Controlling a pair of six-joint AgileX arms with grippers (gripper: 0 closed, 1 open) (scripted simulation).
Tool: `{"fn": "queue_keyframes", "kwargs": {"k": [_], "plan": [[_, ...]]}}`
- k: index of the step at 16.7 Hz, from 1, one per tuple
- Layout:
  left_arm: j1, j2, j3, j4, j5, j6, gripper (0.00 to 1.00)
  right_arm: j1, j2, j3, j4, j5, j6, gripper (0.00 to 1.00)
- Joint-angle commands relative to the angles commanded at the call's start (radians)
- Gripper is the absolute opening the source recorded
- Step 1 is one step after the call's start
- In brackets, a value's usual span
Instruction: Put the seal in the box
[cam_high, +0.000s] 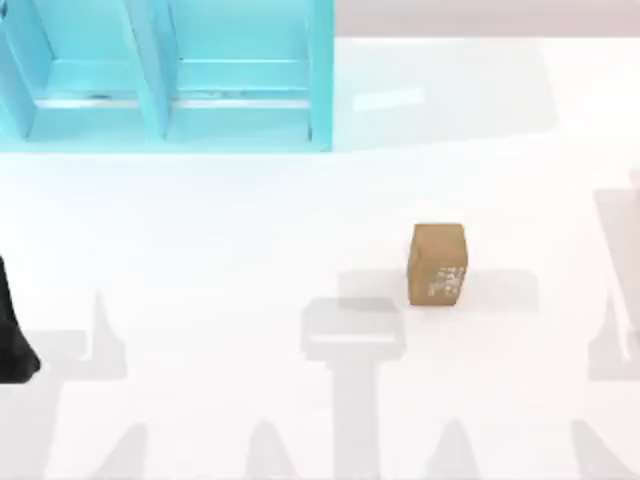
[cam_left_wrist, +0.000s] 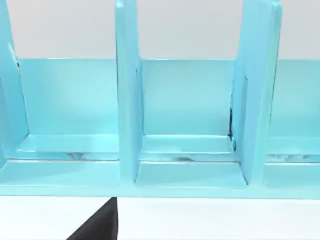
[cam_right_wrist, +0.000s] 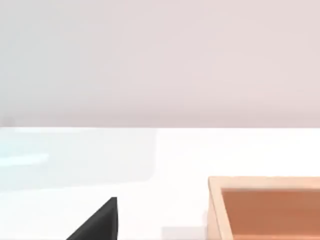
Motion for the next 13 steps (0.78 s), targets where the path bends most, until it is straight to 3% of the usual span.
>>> {"fn": "queue_keyframes", "kwargs": {"k": [6,13], "plan": [[0.000,0.000,0.000,0.000,0.000,0.000,1.00,0.006,0.097,0.095,-0.082,0.000,0.024,1.00],[0.000,0.000,0.000,0.000,0.000,0.000,1.00,0.062,0.579,0.567,-0.438,0.005,0.148,1.00]]}}
